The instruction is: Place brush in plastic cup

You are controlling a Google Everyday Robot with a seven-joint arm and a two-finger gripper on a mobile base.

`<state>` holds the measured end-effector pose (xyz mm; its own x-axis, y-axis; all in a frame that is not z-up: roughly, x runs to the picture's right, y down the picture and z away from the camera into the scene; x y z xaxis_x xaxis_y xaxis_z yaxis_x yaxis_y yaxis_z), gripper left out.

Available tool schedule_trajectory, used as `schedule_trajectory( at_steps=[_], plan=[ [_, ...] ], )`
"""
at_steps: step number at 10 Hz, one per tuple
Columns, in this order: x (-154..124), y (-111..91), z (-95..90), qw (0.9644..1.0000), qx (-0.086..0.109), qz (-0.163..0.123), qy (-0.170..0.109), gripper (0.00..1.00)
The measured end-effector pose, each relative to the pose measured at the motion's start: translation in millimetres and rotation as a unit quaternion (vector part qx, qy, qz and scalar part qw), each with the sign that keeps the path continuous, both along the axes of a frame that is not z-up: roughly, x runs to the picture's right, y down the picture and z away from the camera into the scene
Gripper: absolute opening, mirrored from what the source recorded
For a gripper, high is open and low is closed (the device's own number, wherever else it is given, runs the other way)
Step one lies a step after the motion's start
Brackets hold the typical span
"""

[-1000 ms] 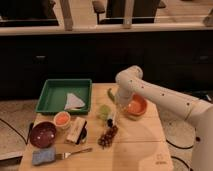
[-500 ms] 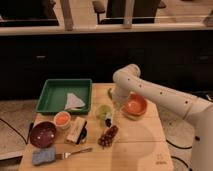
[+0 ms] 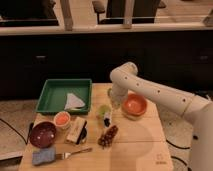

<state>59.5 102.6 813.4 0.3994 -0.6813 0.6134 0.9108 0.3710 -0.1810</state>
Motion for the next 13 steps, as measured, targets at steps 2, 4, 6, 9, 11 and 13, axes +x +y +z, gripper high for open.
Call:
schedule_trajectory(
  at_steps=[2,4,6,9,11,13],
  plan=[
    [-5,1,0.5,1.0000,-0.002,-0.008,-0.004,0.00],
    [-10,0,0.7,0.9999,-0.003,-0.015,-0.007,0.00],
    [-17,-2,0.6,0.9997,-0.003,-0.021,-0.012,0.00],
    [-26,-2,2.3,0.9994,-0.005,-0.029,-0.020,0.00],
    [-31,-3,3.1,0.9991,-0.007,-0.035,-0.023,0.00],
    [-35,-3,4.8,0.9988,-0.010,-0.042,-0.025,0.00]
  ],
)
